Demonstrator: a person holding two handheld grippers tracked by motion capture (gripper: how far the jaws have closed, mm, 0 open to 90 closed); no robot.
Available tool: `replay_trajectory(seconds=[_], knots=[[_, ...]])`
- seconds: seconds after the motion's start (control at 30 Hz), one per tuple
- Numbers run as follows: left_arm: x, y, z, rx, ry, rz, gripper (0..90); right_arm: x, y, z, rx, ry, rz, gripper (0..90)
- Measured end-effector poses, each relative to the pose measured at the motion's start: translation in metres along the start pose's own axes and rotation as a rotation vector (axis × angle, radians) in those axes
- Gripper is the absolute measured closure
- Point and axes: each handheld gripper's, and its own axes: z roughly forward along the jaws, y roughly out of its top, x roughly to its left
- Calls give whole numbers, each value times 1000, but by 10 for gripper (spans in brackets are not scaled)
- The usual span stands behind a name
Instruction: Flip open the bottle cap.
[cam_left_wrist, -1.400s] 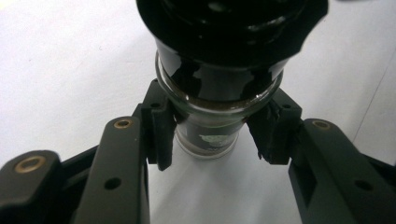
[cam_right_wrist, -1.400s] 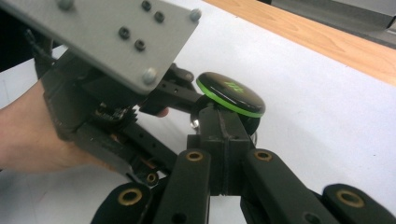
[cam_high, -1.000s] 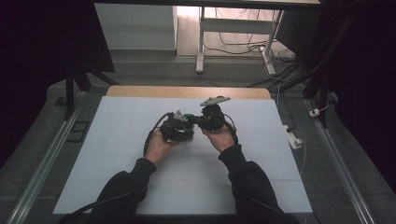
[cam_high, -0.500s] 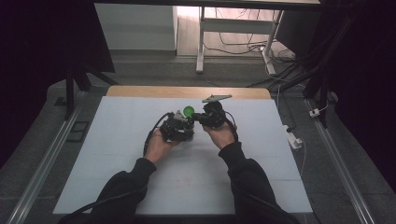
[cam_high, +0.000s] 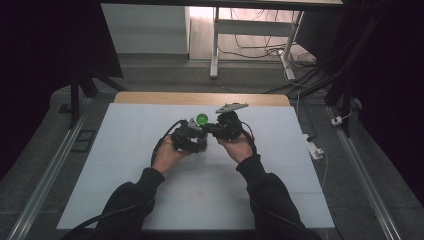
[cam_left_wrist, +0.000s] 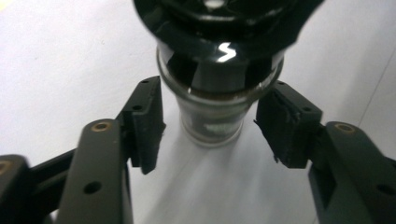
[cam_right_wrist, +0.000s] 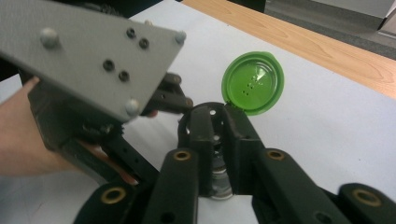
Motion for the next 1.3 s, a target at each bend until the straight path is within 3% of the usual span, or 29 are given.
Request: replay_trajectory(seconds=[0.33,0.67,1.07,1.3], knots=[[-5,-9,-22,20,-40,-25,221,7,-6,-12,13,9,9,659],[-11,-31,-50,-35,-141,-106,136,19,-18,-25,34,29,14,493],[-16,-62,-82,-53,-142,-147,48,34,-35,-44,46,40,-1,311],[-22,-80,-104,-94,-134,-159,16,39,-47,-57,43,34,-8,203]])
